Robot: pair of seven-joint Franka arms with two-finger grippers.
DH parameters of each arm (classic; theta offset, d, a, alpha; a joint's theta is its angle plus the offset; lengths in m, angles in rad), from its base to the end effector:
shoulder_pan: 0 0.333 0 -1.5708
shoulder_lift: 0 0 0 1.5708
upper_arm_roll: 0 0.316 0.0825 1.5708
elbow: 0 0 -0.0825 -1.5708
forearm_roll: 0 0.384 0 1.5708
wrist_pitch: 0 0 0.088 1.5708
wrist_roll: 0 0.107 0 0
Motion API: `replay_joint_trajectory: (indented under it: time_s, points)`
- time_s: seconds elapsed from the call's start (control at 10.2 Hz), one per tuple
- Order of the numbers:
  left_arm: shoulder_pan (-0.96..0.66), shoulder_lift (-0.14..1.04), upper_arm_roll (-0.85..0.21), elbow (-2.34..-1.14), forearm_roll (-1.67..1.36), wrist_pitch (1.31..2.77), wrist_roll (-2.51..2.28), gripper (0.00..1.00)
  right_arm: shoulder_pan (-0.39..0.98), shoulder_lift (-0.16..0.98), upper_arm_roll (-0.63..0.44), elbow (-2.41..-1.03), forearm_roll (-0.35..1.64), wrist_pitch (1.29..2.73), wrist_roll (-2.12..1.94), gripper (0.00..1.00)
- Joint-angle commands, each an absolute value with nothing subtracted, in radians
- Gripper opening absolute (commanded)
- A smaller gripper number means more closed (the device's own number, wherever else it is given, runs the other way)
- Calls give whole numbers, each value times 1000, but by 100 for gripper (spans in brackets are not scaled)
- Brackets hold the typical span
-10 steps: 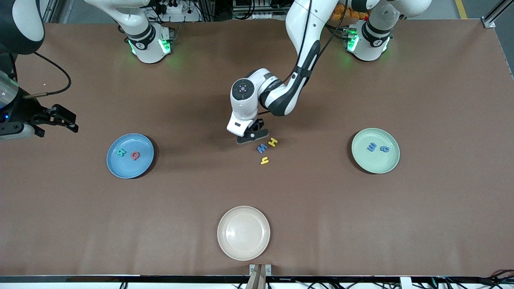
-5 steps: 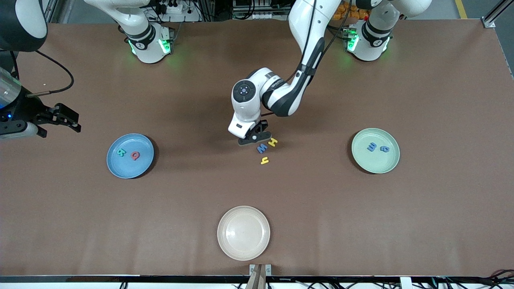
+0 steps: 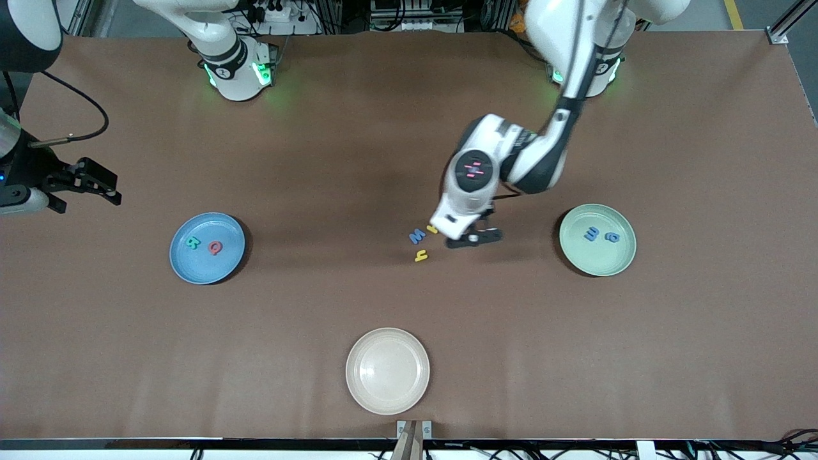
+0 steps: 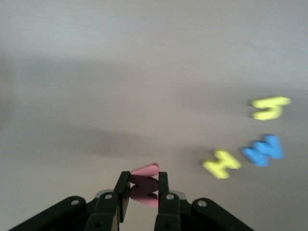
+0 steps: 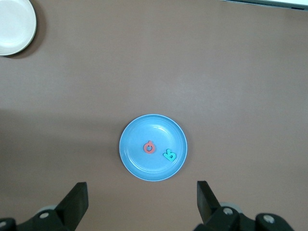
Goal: Sort uppercase to blue plate, lowercase to green plate
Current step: 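Carry the pink m to the green plate and open the left gripper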
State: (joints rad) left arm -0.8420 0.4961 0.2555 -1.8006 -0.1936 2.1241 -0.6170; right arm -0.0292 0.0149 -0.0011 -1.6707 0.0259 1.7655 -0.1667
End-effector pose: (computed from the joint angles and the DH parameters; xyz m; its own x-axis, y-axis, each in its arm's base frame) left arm 0.5176 -0.3674 0.2667 0.9819 0.1280 -0.1396 0.1196 -0.9906 -0.0665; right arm 0.5742 -0.0151 0.5861 0.9879 0.1311 0.0829 0.1325 -0.9911 -0.0121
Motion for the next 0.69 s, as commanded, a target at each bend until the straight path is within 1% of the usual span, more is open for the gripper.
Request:
replay_joint_trajectory:
  time_s: [0.0, 0.1, 0.29, 0.59]
  points:
    - [-709, 295, 241, -2047, -89, 2135, -456, 11, -25, 9, -15, -1634, 46, 1714, -172, 100]
    - [-634, 261, 238, -2103, -59, 2138, -393, 11, -26, 12, -15, -1632, 46, 1713, -172, 100]
    - [-489, 230, 227, -2181, 38, 2170, -290, 12, -23, 17, -15, -1632, 46, 1715, -170, 100]
    - [-375, 238, 225, -2233, 38, 2298, -126, 11, -14, 20, -15, -1632, 46, 1715, -158, 100]
